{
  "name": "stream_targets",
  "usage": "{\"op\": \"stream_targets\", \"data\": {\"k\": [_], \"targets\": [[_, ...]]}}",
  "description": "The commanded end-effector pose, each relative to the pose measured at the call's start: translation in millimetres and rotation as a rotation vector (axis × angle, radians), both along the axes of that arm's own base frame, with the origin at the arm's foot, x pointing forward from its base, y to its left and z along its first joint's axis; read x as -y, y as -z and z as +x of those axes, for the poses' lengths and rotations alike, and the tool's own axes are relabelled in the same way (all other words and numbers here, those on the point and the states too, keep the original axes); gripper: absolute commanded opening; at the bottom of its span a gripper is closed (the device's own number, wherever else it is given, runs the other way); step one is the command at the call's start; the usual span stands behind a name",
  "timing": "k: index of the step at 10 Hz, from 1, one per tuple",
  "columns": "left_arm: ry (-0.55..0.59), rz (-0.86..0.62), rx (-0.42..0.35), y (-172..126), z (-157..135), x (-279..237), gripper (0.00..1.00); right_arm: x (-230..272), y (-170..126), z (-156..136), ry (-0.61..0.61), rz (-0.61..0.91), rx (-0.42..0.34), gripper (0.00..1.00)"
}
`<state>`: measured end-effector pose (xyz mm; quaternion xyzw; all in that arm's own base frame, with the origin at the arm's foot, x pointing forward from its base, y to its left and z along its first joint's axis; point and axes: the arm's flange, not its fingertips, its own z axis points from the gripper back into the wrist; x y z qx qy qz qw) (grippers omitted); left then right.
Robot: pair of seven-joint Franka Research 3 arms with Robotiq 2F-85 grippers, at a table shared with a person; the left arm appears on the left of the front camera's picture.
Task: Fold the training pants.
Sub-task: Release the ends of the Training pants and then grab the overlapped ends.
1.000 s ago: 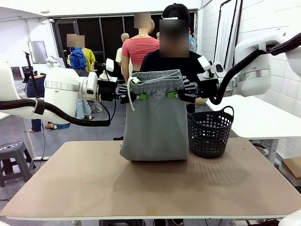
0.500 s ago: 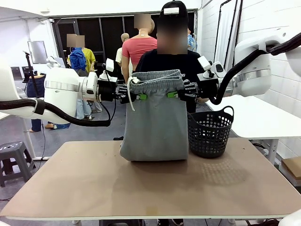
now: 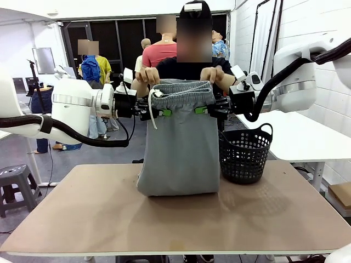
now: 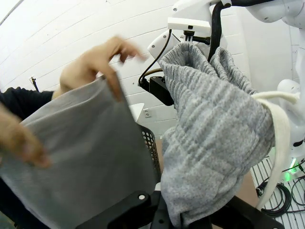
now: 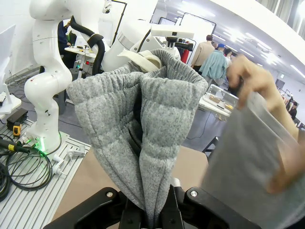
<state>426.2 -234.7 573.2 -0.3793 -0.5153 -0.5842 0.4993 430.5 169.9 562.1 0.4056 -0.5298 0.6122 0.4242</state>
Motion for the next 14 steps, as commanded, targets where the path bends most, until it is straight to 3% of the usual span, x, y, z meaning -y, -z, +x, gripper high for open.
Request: {"op": "stream_targets", "data": {"k": [1, 14], "targets": [[-0.009, -0.001, -0.003, -3.9, -0.7, 0.8, 0.0, 0.2, 2.0, -5.7, -0.003, 0.03, 0.007, 0.0], [-0.009, -0.001, -0.003, -3.9, -0.7, 0.8, 0.0, 0.2, 2.0, -5.7, -0.003, 0.03, 0.007, 0.0]]}}
